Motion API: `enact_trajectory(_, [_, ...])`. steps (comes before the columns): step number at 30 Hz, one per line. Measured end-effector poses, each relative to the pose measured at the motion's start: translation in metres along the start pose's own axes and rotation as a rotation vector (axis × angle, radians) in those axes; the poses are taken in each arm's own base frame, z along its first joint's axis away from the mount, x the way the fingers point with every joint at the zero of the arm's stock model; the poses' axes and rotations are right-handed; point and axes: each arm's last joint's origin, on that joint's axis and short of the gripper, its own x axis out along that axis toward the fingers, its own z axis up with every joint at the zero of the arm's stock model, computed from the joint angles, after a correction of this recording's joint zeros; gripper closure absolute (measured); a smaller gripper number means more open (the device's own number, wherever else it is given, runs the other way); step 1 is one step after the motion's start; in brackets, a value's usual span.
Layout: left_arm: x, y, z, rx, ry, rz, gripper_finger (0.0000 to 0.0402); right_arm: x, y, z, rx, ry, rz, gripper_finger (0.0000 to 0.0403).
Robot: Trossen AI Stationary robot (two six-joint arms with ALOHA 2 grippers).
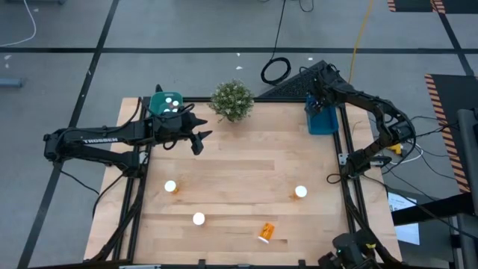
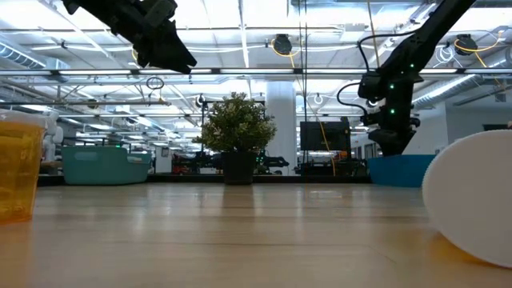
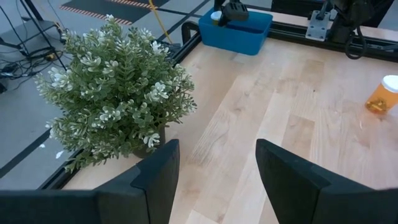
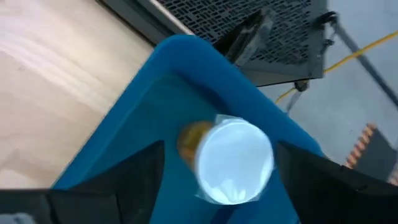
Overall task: Pick and place medicine bottles into bin by pill shape (circle, oval)
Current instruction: Put the big orange pill bottle into the blue bin
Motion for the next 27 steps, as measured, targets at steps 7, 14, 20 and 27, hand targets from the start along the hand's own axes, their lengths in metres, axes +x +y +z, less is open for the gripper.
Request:
enact_trajectory(7, [0.000,0.000,0.002,-0.005,-0.017,-0.001,0.0186,-0.004,0.002,0.005,-0.015,-0.001,-0.117,0.0104])
enact_trajectory(14, [0.000,0.000,0.002,-0.004,-0.015,-0.001,0.0186,-0.025,0.009,0.005,-0.039,-0.032,-0.114,0.0119])
enact_trajectory(20, [0.000,0.000,0.002,-0.005,-0.024,-0.002,0.0186,-0.050,0.012,0.004,0.015,-0.143,-0.009,0.0154])
enact_trajectory(27, [0.000,-0.001,0.004,-0.010,-0.042,-0.025,0.0186,-0.042,0.009,0.000,0.047,-0.094,0.071,0.0266])
